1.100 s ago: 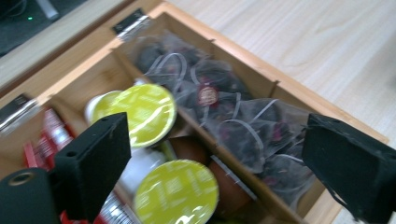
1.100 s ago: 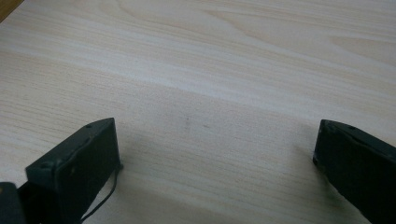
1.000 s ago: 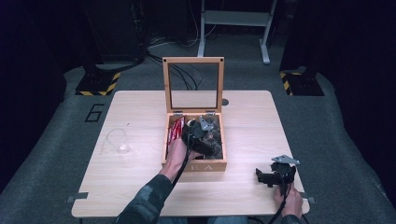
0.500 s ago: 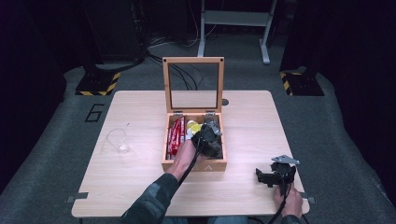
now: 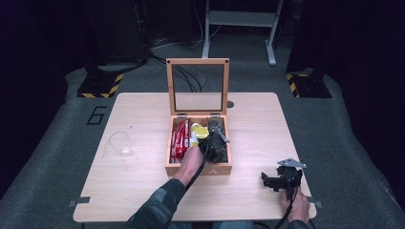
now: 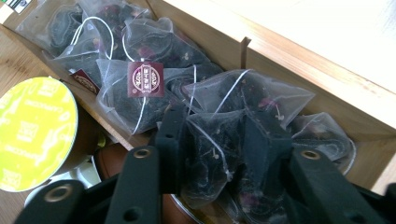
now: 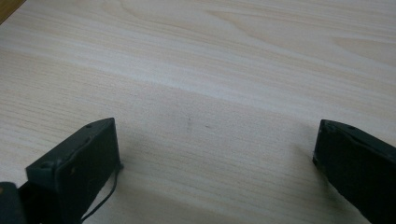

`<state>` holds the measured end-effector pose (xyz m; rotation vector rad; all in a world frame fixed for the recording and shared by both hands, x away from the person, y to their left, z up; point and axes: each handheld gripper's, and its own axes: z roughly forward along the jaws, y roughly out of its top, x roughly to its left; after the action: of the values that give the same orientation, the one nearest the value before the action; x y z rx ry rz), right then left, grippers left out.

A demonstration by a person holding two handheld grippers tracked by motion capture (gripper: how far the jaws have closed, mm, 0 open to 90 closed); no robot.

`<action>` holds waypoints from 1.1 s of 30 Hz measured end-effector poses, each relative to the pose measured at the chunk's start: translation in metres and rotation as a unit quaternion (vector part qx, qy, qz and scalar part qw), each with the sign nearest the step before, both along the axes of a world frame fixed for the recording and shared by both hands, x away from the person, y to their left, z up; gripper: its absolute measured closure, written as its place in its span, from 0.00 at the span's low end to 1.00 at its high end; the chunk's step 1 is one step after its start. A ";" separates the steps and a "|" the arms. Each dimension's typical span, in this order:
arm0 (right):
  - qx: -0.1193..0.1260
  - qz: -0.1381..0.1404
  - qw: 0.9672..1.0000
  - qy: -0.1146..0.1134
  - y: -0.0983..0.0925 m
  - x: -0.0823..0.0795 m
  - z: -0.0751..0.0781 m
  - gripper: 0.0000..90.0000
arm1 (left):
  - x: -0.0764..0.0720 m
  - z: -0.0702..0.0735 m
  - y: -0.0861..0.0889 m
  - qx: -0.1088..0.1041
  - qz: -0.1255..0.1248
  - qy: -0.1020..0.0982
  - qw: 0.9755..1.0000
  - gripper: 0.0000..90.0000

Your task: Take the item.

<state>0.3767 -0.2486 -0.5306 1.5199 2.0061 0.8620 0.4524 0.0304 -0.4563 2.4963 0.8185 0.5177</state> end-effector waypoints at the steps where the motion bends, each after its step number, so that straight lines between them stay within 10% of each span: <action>1: 0.000 0.000 1.000 0.000 0.000 0.000 0.000 0.00 | 0.000 0.000 0.000 0.001 0.002 0.000 1.000 0.70; 15: -0.002 0.003 1.000 0.003 0.000 0.000 0.000 0.00 | -0.004 -0.001 -0.002 0.003 0.018 -0.021 1.000 0.86; 33: -0.002 0.003 1.000 0.003 0.000 0.000 0.000 0.00 | -0.007 0.021 0.015 -0.058 0.006 -0.028 0.998 0.87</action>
<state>0.3768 -0.2482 -0.5304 1.5160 2.0156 0.8564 0.4455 0.0454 -0.4355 2.3616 0.8194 0.5271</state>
